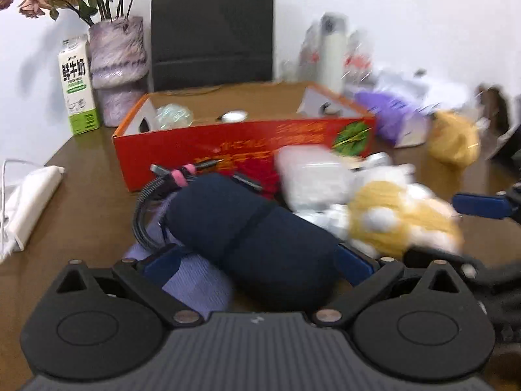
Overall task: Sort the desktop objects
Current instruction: 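Grasp the navy zip pouch with the left tool while the right tool grasps the yellow plush toy, then lift the pouch with the left tool while the right tool lifts the plush toy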
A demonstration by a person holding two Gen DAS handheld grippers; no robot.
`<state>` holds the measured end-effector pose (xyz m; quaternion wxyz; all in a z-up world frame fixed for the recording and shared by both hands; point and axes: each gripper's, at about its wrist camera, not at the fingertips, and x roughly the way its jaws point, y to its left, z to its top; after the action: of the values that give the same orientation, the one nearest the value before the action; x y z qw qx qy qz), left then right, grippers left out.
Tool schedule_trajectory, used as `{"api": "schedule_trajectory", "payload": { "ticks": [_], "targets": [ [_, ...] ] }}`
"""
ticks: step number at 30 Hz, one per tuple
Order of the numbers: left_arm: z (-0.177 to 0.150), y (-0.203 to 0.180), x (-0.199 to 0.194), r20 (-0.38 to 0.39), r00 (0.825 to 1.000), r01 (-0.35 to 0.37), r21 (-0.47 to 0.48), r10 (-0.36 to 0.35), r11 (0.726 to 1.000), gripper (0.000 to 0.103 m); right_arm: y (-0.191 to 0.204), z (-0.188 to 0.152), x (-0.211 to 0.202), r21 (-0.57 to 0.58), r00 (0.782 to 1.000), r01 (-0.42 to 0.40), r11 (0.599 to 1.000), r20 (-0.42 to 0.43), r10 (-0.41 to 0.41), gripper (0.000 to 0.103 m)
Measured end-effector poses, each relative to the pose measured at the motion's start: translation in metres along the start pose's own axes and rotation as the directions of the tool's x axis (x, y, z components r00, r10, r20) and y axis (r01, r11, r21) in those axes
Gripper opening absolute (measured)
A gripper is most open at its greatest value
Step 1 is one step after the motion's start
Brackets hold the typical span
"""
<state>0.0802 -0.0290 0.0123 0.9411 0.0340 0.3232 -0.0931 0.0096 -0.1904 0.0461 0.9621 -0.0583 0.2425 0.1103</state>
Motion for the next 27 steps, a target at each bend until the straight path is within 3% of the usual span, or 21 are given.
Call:
{"api": "schedule_trajectory", "payload": {
  "ticks": [4,6,7,10,13,15,16,17,18,21,22,25,27],
  "targets": [
    [0.015,0.008,0.016,-0.065,0.998,0.010,-0.143,-0.020,0.990,0.103,0.001,0.007,0.034,-0.089,0.997,-0.031,0.996,-0.071,0.025,0.077],
    [0.019,0.007,0.023,-0.066,0.998,-0.021,-0.165,0.011,0.986,0.103,0.006,0.006,0.042,-0.133,0.997,-0.042,0.990,-0.069,0.033,0.069],
    [0.019,0.007,0.027,-0.074,0.997,-0.042,-0.183,0.029,0.982,0.103,0.009,0.005,0.046,-0.145,0.996,-0.052,0.988,-0.084,0.040,0.060],
    [0.022,0.002,0.027,-0.062,0.995,-0.093,-0.209,0.082,0.974,0.087,0.016,0.002,0.042,-0.174,0.998,-0.051,0.983,-0.043,0.045,0.057],
    [0.023,0.003,0.013,-0.043,0.996,-0.087,-0.213,0.080,0.973,0.072,0.010,0.004,0.034,-0.140,0.998,-0.071,0.988,-0.010,0.070,0.050],
    [0.023,0.000,0.005,-0.045,0.997,-0.073,-0.187,0.065,0.980,0.068,0.004,0.007,0.028,-0.110,0.997,-0.075,0.991,0.021,0.078,0.049],
    [0.022,-0.001,-0.002,-0.036,0.998,-0.064,-0.185,0.058,0.981,0.059,0.001,0.010,0.025,-0.100,0.996,-0.073,0.992,0.036,0.077,0.048],
    [0.022,-0.001,-0.010,-0.026,0.998,-0.058,-0.190,0.054,0.980,0.038,-0.001,0.012,0.021,-0.090,0.996,-0.073,0.993,0.053,0.078,0.048],
    [0.023,0.000,-0.018,-0.020,0.999,-0.051,-0.201,0.048,0.978,0.028,-0.003,0.013,0.017,-0.081,0.993,-0.076,0.994,0.081,0.082,0.048],
    [0.027,0.005,-0.048,-0.006,1.000,0.009,-0.222,-0.011,0.975,0.013,-0.004,0.017,-0.006,-0.078,0.983,-0.083,0.994,0.158,0.095,0.048],
    [0.027,0.002,-0.057,0.010,1.000,0.000,-0.191,0.002,0.982,0.001,-0.004,0.018,-0.015,-0.083,0.979,-0.083,0.993,0.179,0.097,0.048],
    [0.020,-0.009,-0.081,0.025,1.000,-0.004,-0.110,0.007,0.994,0.001,-0.002,0.017,-0.042,-0.090,0.980,-0.066,0.994,0.183,0.082,0.048],
    [0.009,-0.012,-0.088,0.015,1.000,0.018,-0.123,-0.016,0.992,0.004,-0.002,0.008,-0.054,-0.080,0.987,-0.038,0.996,0.154,0.050,0.048]
  ]
}}
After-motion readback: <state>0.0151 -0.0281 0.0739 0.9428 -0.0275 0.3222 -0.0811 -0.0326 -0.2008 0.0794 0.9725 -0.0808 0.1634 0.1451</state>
